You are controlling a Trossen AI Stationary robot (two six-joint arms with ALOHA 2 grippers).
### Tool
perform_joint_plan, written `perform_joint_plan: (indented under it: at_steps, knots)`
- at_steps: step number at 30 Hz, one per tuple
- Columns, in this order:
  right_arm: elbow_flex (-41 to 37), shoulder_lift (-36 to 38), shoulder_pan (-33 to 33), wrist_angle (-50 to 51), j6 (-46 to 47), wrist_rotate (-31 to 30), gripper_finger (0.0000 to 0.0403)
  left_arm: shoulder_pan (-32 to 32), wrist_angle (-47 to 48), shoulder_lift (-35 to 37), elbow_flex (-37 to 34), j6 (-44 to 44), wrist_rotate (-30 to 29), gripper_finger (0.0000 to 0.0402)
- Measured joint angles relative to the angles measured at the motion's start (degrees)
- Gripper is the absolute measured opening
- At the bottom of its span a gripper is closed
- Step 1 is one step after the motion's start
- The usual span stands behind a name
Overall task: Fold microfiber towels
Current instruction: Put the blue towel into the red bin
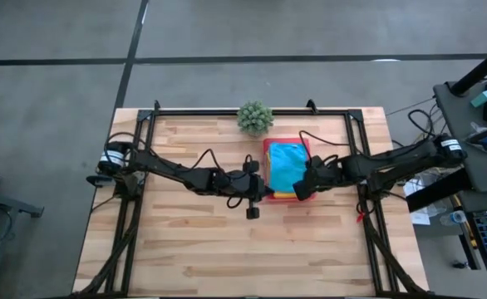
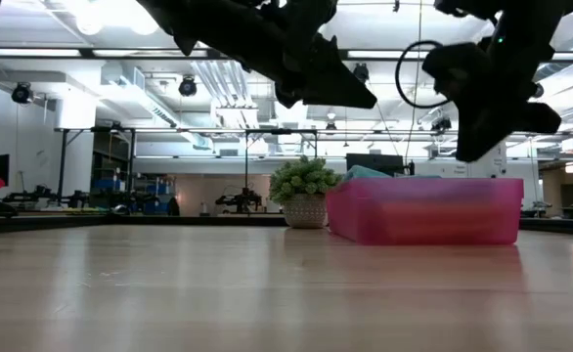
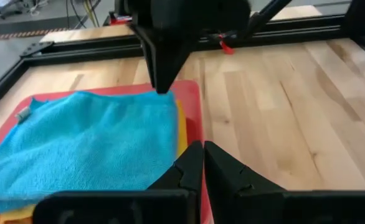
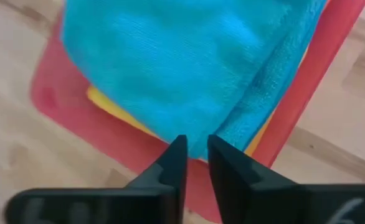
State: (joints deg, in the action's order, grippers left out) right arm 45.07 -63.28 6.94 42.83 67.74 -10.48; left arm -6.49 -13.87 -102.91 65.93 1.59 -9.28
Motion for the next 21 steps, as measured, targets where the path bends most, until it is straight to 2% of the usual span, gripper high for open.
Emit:
perform_joint_plan:
  at_steps: [6, 11, 16, 21]
  knots:
    - [-0.04, -4.14, -0.09, 0.02, 0.17, -0.20, 0.0115, -0.04, 0.44, -0.02, -0.07, 0.60, -0.04, 0.0001]
    - [-0.04, -6.38, -0.19, -0.44, -0.63, -1.83, 0.0155, -0.01, 0.44, -0.02, -0.07, 0.67, -0.04, 0.0001]
    - [0.08, -6.94, -0.35, -1.62, -2.49, -4.05, 0.0172, -0.01, 0.39, -0.02, -0.07, 0.67, -0.04, 0.0001]
    - [0.17, -7.08, -1.10, -2.42, -3.31, -4.90, 0.0168, -0.01, 0.37, -0.02, -0.07, 0.65, -0.05, 0.0001]
